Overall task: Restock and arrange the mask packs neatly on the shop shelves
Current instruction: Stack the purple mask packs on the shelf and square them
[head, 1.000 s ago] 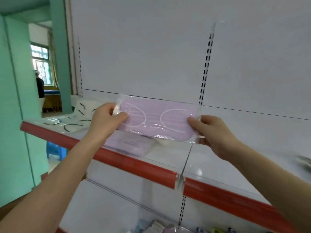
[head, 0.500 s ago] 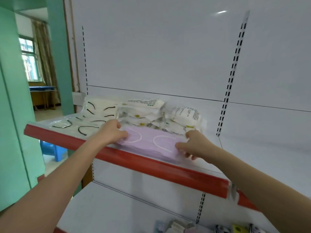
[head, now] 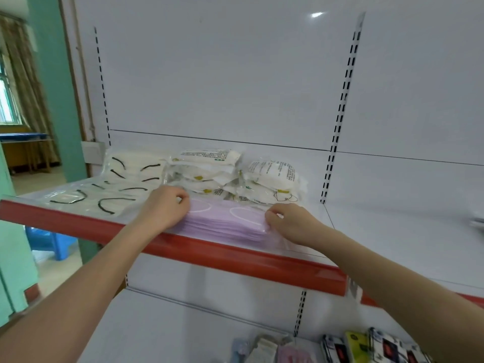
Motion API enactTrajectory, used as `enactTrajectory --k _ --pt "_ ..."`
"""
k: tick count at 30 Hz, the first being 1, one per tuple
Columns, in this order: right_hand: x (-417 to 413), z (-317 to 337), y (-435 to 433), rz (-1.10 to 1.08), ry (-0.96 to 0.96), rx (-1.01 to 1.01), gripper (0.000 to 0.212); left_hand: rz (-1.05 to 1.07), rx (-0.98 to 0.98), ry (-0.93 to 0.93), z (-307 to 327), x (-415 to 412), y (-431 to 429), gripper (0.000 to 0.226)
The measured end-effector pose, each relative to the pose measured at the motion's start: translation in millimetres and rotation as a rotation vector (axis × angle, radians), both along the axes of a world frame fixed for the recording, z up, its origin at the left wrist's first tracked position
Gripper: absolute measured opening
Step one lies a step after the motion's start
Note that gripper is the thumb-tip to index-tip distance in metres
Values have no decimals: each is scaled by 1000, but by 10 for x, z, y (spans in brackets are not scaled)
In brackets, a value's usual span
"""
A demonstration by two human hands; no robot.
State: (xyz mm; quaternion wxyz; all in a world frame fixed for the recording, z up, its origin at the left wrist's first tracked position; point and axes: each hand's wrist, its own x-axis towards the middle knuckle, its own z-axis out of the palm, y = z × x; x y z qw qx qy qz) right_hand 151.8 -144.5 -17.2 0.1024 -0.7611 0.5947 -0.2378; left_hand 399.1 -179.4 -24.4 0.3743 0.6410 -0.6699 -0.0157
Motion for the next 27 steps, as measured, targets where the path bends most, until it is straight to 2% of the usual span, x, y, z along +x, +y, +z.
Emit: enactTrajectory --k 7,11,18,21,27 --pt "-41 66 61 -16 -8 -91 42 -20 -262 -85 -10 -20 51 28" --pt "-104 105 73 -43 13 -112 39 -96 -344 -77 35 -229 138 32" --pt "-505 125 207 -139 5 -132 37 -384 -347 22 99 -996 399 35" --pt "-861 114 319 -218 18 -186 34 -535 -352 46 105 -1454 533 48" --pt "-1846 111 592 -420 98 -239 32 -766 -266 34 59 -2513 818 37"
